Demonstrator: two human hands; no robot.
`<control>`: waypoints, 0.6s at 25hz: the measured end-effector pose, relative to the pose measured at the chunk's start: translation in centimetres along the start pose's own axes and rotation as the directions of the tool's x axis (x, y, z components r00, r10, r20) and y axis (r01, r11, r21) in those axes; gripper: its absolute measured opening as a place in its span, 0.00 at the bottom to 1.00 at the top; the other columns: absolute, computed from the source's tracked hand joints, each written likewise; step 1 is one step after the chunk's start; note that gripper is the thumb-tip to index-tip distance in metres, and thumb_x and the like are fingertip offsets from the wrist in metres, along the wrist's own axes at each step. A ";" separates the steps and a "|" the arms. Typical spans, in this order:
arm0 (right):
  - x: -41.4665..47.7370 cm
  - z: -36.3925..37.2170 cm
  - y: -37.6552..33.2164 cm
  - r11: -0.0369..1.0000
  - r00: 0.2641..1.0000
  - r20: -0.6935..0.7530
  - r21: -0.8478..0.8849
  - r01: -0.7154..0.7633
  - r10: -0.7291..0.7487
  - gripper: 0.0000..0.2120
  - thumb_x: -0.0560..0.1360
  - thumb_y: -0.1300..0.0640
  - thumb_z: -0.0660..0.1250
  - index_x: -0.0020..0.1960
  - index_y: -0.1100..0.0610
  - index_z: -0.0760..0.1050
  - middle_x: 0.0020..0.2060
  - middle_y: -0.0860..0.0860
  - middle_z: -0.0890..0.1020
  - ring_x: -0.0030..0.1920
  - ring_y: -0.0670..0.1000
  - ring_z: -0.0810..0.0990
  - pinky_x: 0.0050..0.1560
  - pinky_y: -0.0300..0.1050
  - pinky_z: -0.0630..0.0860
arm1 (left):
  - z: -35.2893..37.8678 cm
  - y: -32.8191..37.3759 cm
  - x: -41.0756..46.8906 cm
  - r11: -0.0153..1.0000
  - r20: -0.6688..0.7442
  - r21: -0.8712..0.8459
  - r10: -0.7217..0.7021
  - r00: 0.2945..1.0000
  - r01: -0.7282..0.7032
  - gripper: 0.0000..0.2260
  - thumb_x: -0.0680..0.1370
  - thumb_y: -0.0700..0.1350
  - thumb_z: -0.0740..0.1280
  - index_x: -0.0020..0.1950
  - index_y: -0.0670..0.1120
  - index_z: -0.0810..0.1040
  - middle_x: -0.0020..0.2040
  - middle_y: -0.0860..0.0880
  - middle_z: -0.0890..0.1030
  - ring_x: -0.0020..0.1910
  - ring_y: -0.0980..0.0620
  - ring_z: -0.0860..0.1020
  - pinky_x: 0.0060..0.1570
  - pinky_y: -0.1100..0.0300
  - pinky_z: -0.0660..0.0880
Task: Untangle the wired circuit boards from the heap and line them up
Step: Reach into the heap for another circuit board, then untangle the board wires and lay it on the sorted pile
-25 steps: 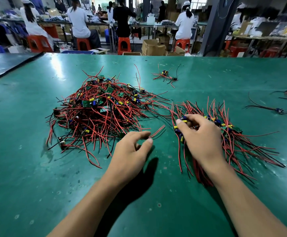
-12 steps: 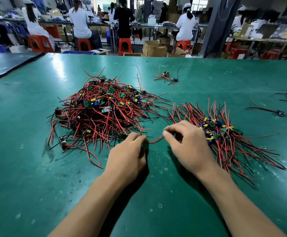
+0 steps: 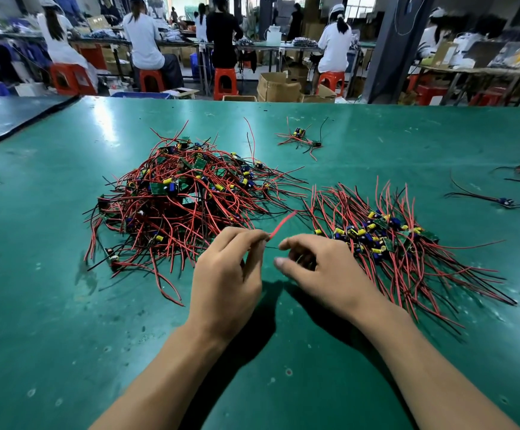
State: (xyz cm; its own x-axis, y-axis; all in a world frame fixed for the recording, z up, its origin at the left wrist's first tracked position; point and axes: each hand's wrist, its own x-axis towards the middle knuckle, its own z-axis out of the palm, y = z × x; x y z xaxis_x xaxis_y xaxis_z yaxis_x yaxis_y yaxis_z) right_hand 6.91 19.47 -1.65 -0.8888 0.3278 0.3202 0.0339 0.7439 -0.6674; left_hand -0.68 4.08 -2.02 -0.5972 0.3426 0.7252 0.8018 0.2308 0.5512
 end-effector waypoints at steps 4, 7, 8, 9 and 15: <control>-0.4 0.3 -1.2 0.983 0.995 0.070 0.172 0.064 -0.077 0.11 0.73 0.51 0.69 0.53 0.52 0.84 0.41 0.45 0.84 0.40 0.48 0.81 0.44 0.39 0.76 | 0.2 0.2 -0.3 0.996 0.014 -0.083 -0.011 1.000 0.012 0.06 0.74 0.35 0.72 0.50 0.42 0.83 0.44 0.51 0.83 0.41 0.61 0.77 0.43 0.70 0.72; -0.3 0.1 -1.5 0.937 0.998 0.059 0.348 0.008 -0.031 0.04 0.76 0.54 0.70 0.48 0.45 0.83 0.37 0.40 0.83 0.36 0.44 0.78 0.40 0.38 0.72 | 0.1 0.4 -0.6 0.986 0.034 -0.150 -0.062 0.997 0.066 0.08 0.74 0.37 0.72 0.52 0.45 0.82 0.45 0.55 0.84 0.36 0.64 0.76 0.40 0.66 0.74; -0.3 0.0 -1.6 0.925 0.998 0.061 0.381 -0.007 -0.017 0.05 0.78 0.55 0.70 0.48 0.46 0.83 0.37 0.39 0.83 0.36 0.42 0.78 0.41 0.36 0.73 | 0.1 0.5 -0.7 0.982 0.034 -0.167 -0.080 0.996 0.084 0.09 0.74 0.38 0.72 0.53 0.46 0.82 0.45 0.56 0.84 0.34 0.62 0.76 0.38 0.64 0.75; -0.2 0.0 -1.6 0.910 0.999 0.053 0.414 -0.024 0.002 0.05 0.79 0.57 0.69 0.49 0.49 0.84 0.38 0.41 0.84 0.37 0.43 0.79 0.42 0.37 0.74 | 0.1 0.6 -0.8 0.980 0.025 -0.174 -0.097 0.995 0.100 0.10 0.74 0.38 0.73 0.54 0.46 0.82 0.45 0.56 0.84 0.33 0.60 0.76 0.37 0.63 0.76; 0.3 -0.4 -1.7 0.814 0.988 -0.112 0.580 -0.022 0.106 0.10 0.81 0.56 0.64 0.46 0.52 0.84 0.36 0.50 0.84 0.32 0.48 0.79 0.39 0.38 0.77 | 0.1 0.5 -0.3 0.979 -0.008 -0.163 -0.125 0.992 0.122 0.19 0.73 0.31 0.70 0.62 0.44 0.79 0.58 0.51 0.79 0.48 0.58 0.79 0.48 0.64 0.77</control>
State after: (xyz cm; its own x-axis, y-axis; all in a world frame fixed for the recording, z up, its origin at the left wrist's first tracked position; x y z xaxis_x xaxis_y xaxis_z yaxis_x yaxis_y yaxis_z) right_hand 6.75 18.53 -0.11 -0.8232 0.4682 0.3211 -0.2182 0.2612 -0.9403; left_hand -0.05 4.20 -2.03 -0.6929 0.3033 0.6541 0.7086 0.1190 0.6955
